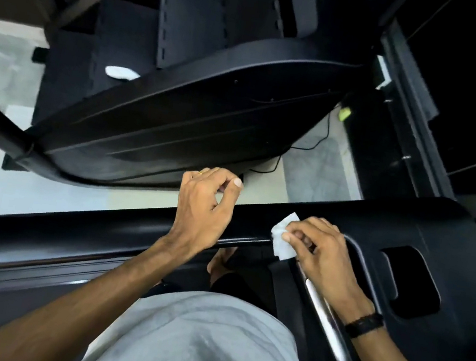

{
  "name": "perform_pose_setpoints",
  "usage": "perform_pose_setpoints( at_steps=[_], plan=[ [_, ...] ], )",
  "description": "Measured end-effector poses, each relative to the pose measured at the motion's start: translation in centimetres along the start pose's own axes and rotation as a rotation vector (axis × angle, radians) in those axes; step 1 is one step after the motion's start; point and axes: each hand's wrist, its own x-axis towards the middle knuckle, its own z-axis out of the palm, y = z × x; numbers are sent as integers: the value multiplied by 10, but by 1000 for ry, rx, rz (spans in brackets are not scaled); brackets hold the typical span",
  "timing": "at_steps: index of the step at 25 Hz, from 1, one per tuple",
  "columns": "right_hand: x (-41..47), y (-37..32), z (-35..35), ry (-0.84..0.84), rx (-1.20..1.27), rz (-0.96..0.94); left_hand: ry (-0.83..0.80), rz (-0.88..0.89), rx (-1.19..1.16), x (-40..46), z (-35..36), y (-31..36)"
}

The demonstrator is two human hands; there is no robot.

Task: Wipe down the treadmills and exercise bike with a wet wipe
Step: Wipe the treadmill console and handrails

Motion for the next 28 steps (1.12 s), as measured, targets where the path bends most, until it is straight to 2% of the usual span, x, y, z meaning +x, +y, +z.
perform_pose_setpoints(
  at_steps=[3,5,9,10,13,15,17,18,22,23,28],
  plan=[
    [3,26,-15,164,-44,236,-53,-13,49,3,11,4],
    [12,16,-10,230,-139,308,-77,-20,57,7,18,3],
    [-1,-19,15,106,-50,49,-114,-4,42,15,31,-1],
    [-4,-10,10,99,-27,56,-118,-1,44,17,33,-2],
    [-6,17,-10,223,-17,230,-111,-21,52,23,38,-6],
    [-10,-1,-6,199,-6,161,-114,-39,38,25,46,-5],
    [-23,-25,6,85,5,13,-129,-33,29,26,55,-2],
    [-28,-25,8,52,9,-2,-134,-26,30,26,58,-2],
    [-21,11,-1,188,49,260,-120,-66,36,32,67,-6],
    [-14,8,1,222,29,275,-116,-74,41,33,70,-6],
    [9,-28,18,44,-32,110,-114,-51,64,32,76,-5]
  ],
)
